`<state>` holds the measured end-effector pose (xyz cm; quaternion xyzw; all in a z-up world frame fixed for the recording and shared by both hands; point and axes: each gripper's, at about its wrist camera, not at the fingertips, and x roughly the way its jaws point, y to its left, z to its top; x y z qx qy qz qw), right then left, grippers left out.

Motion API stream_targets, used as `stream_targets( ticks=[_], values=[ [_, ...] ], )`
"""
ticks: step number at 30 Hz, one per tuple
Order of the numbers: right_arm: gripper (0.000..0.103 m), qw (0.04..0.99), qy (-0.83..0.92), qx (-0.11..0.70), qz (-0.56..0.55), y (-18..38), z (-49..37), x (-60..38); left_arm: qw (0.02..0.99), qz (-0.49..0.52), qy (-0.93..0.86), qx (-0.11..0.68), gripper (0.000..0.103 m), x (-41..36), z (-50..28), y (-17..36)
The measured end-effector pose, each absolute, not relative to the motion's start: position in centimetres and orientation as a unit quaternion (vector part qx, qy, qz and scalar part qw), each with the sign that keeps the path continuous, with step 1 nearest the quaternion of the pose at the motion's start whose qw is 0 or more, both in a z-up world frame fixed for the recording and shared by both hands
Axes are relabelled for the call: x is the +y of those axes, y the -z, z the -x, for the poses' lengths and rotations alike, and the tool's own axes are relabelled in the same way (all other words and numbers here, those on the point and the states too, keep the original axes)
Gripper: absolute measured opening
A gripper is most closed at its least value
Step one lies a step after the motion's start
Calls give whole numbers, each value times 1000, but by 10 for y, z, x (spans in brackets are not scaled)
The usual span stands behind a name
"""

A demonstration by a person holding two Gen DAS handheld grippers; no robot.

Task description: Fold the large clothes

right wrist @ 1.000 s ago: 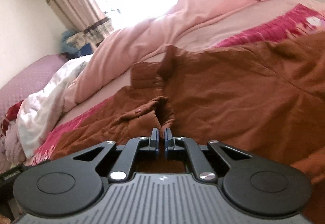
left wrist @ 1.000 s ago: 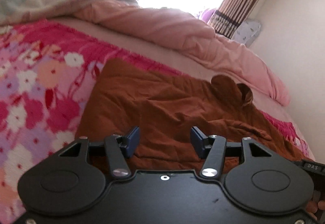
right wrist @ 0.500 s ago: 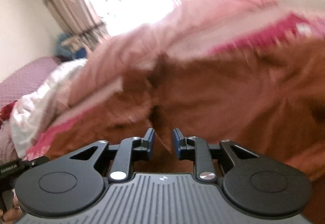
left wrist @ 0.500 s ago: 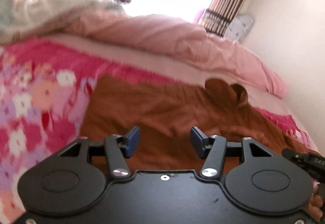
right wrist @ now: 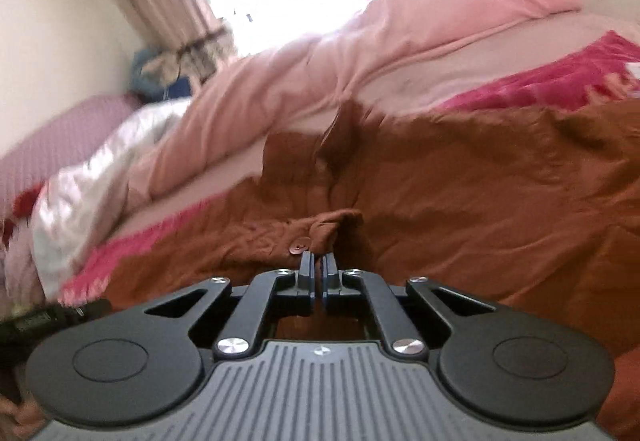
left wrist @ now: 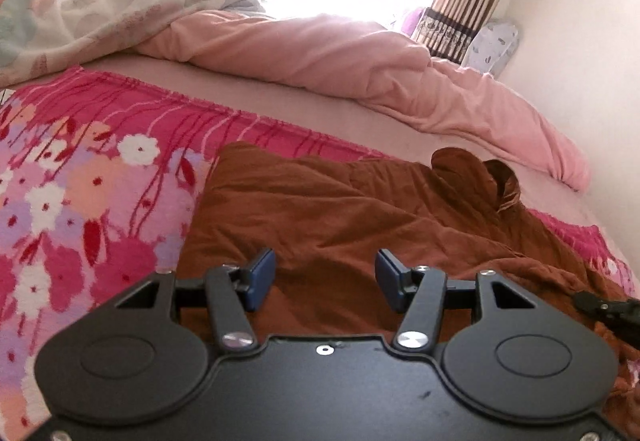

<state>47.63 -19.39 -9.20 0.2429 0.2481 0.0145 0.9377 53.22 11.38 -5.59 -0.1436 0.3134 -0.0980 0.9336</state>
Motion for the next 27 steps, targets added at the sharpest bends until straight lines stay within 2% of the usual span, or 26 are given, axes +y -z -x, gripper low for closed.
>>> stream_targets(
  ticks=[6,8,9,10,15,18,27],
  values=[
    [6,926,3,307,-219,126,-496,-198,927,135,90,339,57,110,-543,77],
    [16,928,8,299,-222,123,-491,-199,928,127,89,338,57,108,-541,72],
    [25,929,15,293,-226,118,-486,-200,929,123,88,337,57,107,-538,69],
    [27,931,18,285,-228,112,-482,-199,930,122,89,335,57,107,-536,65],
    [27,953,-11,235,-192,77,-454,-183,934,120,101,320,57,100,-509,47],
    [26,954,-36,238,-177,72,-447,-172,936,114,116,312,57,89,-489,45],
    [26,937,-11,307,-168,115,-461,-165,932,66,114,339,57,56,-485,89]
  ],
)
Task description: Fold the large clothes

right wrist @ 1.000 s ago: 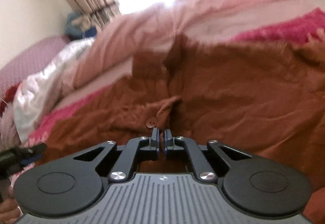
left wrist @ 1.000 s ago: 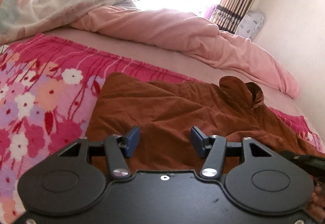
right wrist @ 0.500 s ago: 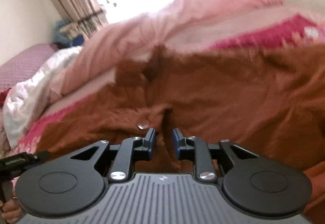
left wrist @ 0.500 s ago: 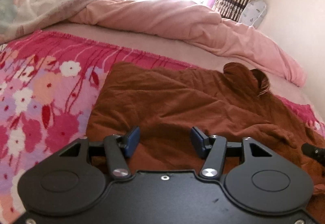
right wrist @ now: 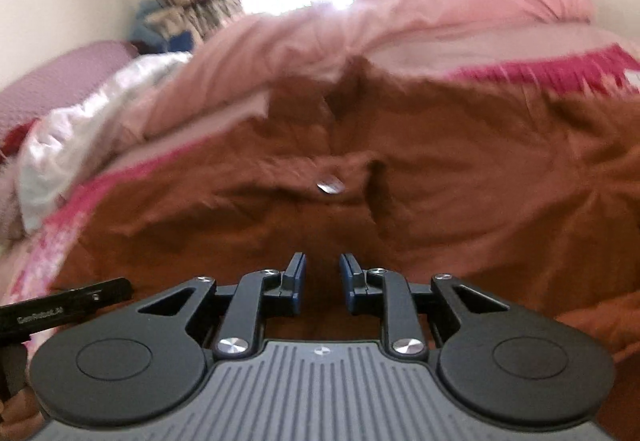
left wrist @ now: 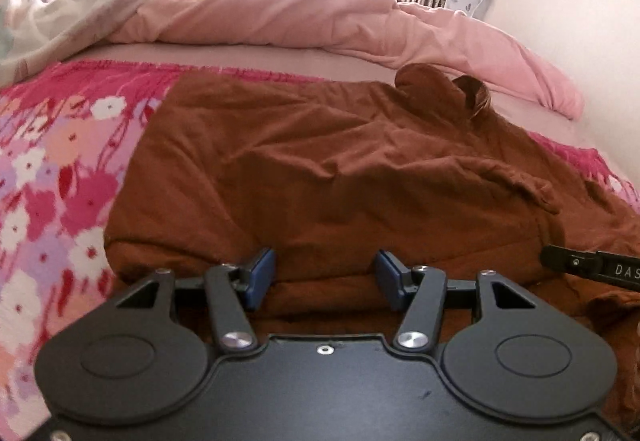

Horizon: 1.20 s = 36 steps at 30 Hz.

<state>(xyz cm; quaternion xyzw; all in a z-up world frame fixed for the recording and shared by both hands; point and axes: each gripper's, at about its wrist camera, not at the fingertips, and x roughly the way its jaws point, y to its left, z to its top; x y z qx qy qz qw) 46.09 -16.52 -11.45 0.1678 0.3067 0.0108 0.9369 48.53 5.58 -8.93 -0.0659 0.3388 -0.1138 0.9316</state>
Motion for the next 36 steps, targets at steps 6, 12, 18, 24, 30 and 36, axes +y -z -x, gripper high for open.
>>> stream_targets(
  ticks=[6,12,18,24,30,36],
  values=[
    [26,928,-22,310,-206,119,-454,-182,937,45,107,330,58,47,-482,94],
    [33,934,-14,247,-257,85,-403,-248,938,43,111,327,59,49,-479,84],
    [36,929,118,210,-279,90,-343,-365,940,35,108,323,59,46,-475,78],
    [39,874,246,165,-385,127,-286,-492,943,35,110,312,60,43,-468,66],
    [39,832,277,130,-462,159,-273,-566,942,32,110,314,60,33,-469,63],
    [42,796,268,97,-534,182,-291,-597,938,36,103,328,60,27,-476,69]
  ],
)
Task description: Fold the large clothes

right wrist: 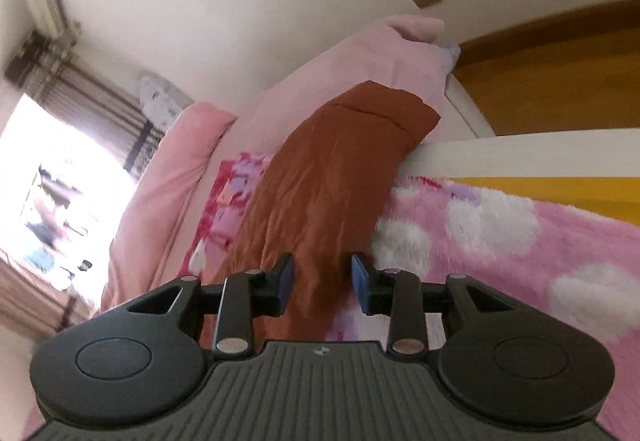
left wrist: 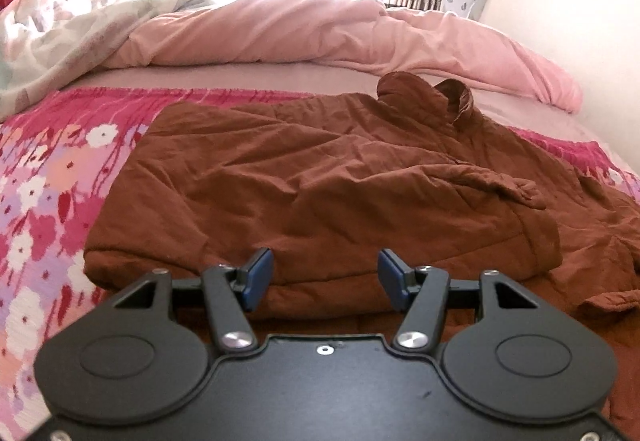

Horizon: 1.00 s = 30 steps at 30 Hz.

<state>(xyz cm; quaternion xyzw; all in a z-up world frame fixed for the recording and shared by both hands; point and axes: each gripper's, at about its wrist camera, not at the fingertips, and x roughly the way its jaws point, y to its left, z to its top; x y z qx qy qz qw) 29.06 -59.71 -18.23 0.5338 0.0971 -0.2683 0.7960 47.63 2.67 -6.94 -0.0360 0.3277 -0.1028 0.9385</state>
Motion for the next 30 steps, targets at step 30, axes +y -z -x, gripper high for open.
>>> stream_targets(
  ticks=[30],
  values=[
    [7,914,229,2,-335,69,-324,-519,940,31,105,324,60,25,-471,64]
  ],
)
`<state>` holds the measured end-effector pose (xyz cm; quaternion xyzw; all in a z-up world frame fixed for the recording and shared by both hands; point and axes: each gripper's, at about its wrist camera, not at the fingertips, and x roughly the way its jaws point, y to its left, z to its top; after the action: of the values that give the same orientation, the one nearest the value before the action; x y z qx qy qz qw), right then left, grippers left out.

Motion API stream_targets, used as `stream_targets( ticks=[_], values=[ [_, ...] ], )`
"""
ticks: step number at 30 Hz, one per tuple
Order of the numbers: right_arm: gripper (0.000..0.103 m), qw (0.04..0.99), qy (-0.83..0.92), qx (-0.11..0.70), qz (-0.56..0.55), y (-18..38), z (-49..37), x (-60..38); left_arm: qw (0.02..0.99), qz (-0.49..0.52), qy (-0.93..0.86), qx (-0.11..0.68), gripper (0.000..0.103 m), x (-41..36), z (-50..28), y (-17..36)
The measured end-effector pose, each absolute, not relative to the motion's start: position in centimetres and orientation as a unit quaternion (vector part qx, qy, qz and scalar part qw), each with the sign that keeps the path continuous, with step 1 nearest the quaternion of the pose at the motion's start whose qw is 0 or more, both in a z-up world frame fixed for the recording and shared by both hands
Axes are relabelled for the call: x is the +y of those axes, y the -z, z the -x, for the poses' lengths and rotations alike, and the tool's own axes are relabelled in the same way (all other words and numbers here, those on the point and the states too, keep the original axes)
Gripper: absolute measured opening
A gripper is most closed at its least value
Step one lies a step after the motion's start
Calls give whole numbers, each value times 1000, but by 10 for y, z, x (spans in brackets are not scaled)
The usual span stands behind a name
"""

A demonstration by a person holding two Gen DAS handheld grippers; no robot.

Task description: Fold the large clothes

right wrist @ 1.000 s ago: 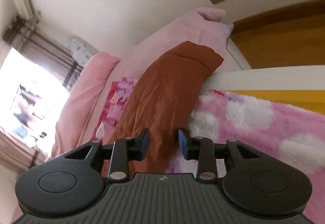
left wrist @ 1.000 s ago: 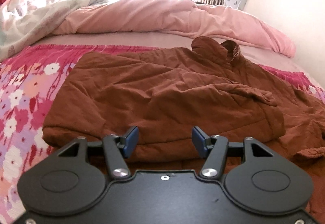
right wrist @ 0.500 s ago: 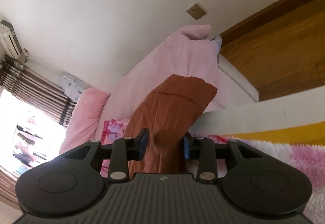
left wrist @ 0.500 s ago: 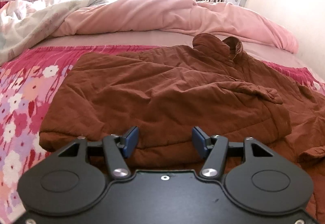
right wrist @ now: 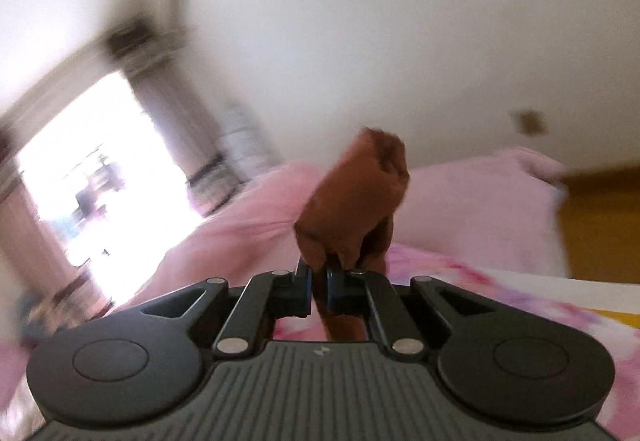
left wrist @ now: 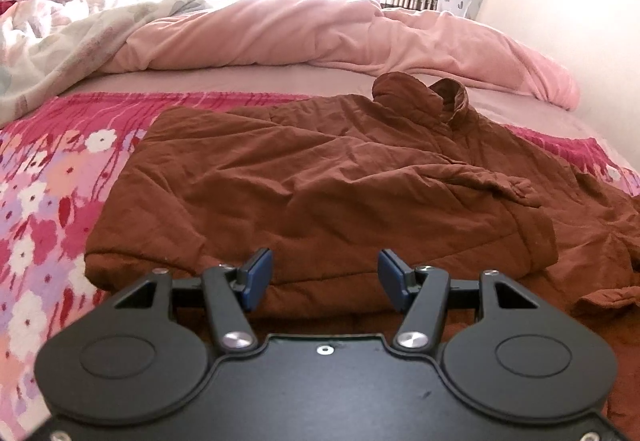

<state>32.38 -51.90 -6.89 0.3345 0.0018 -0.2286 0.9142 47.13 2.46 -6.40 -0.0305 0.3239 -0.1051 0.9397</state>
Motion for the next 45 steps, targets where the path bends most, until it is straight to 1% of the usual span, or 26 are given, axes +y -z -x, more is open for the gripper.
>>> stream_targets(
  ticks=[5,7,8,10,12,13,14,15,16,18,21,25,28,29,30,31,33,35,37,38,39,43,44,45],
  values=[
    [7,959,109,-3,-263,31,-353,-431,940,42,115,317,60,26,-466,59],
    [10,971,58,4,-230,24,-370,-388,940,49,118,317,60,27,-466,58],
    [13,976,35,10,-215,22,-379,-366,939,52,117,320,60,28,-466,59],
    [25,979,-16,27,-203,27,-396,-323,936,65,117,326,60,29,-468,59],
    [30,973,-75,68,-207,38,-415,-289,930,88,126,333,60,29,-469,60],
    [42,968,-107,101,-204,46,-426,-272,925,106,136,339,60,27,-471,60],
    [47,963,-126,131,-198,54,-435,-259,919,121,147,344,60,25,-472,61],
    [50,960,-128,158,-190,62,-440,-246,915,133,158,348,60,22,-473,61],
    [51,960,-123,169,-186,67,-441,-239,910,144,171,350,60,16,-474,60],
    [52,957,-121,176,-198,72,-434,-244,901,157,197,352,60,4,-476,60],
    [59,945,-105,172,-257,69,-415,-280,887,182,229,357,59,-18,-484,61],
    [59,923,-66,183,-332,82,-387,-337,861,224,262,374,58,-49,-502,68],
    [59,911,-28,189,-364,105,-369,-372,864,215,251,381,50,-73,-514,72],
    [59,907,-12,194,-373,110,-364,-381,866,212,249,379,44,-78,-517,72],
    [59,902,-8,199,-382,115,-362,-388,868,209,248,376,16,-82,-519,72],
    [59,897,-8,203,-392,122,-362,-391,870,204,253,371,12,-86,-521,70],
    [59,888,-2,209,-410,129,-361,-397,874,212,258,352,11,-84,-517,59],
    [59,886,-1,207,-414,133,-364,-397,885,217,265,315,11,-71,-508,43],
    [59,886,-7,202,-416,134,-363,-397,900,203,257,287,11,-61,-500,32],
    [59,885,-12,200,-419,134,-363,-398,905,197,248,285,11,-56,-499,32],
    [59,884,-13,199,-422,136,-365,-400,904,194,244,291,11,-53,-501,34],
    [59,879,-4,203,-432,145,-374,-403,889,179,225,356,13,-55,-517,69],
    [58,879,4,209,-428,149,-379,-403,891,174,215,361,15,-55,-519,76],
    [54,878,17,221,-424,151,-383,-402,891,169,212,364,17,-56,-521,83]
  ],
)
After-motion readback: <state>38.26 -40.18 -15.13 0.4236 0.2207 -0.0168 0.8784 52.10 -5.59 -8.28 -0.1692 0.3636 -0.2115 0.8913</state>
